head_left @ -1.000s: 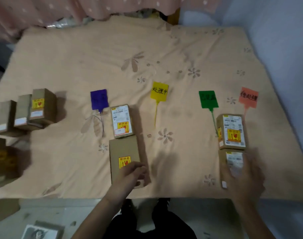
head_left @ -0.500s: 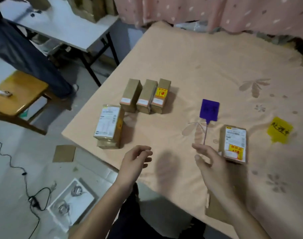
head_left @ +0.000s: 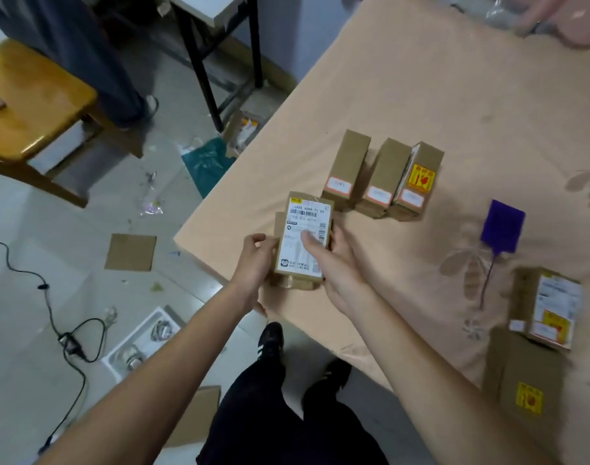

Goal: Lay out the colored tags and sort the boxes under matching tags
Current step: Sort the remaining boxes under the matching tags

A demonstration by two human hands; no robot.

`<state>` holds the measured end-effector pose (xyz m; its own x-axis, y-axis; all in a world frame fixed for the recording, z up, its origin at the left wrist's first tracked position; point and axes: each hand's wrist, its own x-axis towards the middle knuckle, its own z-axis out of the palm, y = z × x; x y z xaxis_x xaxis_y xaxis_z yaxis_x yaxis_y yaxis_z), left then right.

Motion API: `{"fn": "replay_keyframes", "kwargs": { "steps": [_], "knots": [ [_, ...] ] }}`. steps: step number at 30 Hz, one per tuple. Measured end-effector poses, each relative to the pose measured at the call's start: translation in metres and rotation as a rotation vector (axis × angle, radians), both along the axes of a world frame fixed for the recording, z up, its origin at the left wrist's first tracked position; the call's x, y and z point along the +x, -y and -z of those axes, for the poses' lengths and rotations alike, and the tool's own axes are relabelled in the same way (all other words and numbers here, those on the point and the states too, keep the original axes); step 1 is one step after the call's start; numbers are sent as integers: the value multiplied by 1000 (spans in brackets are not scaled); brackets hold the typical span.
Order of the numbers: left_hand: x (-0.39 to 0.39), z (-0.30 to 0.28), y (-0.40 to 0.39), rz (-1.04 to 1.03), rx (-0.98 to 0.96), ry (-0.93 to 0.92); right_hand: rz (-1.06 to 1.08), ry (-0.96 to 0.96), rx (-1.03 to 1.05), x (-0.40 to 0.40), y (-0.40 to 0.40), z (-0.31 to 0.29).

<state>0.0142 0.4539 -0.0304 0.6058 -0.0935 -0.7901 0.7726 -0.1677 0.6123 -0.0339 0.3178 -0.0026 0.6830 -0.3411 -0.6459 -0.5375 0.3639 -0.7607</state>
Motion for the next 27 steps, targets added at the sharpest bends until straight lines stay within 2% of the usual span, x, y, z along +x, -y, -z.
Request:
{"fn": "replay_keyframes", "kwargs": {
  "steps": [7, 10, 14, 17, 19, 23, 27],
  "knots": [
    [-2, 10, -3, 127, -32, -56, 39, -10, 80, -17, 14, 0],
    [-7, 9, -4, 160, -22, -22, 67, -18, 61, -30, 20, -3],
    [-15, -19, 1, 129, 90, 177, 137, 57, 28, -47, 31, -25],
    [-20, -56, 4, 163, 109, 390, 217, 196, 196, -64, 43, -55],
    [-23, -84, 8, 164, -18, 398, 206, 289, 330, -74, 47, -78],
    [-32, -134, 21, 233, -431, 266, 153, 406, 488, -92, 47, -111],
    [-43, -158, 29, 303, -526, 288, 114, 442, 453, -102, 48, -124]
  ]
}}
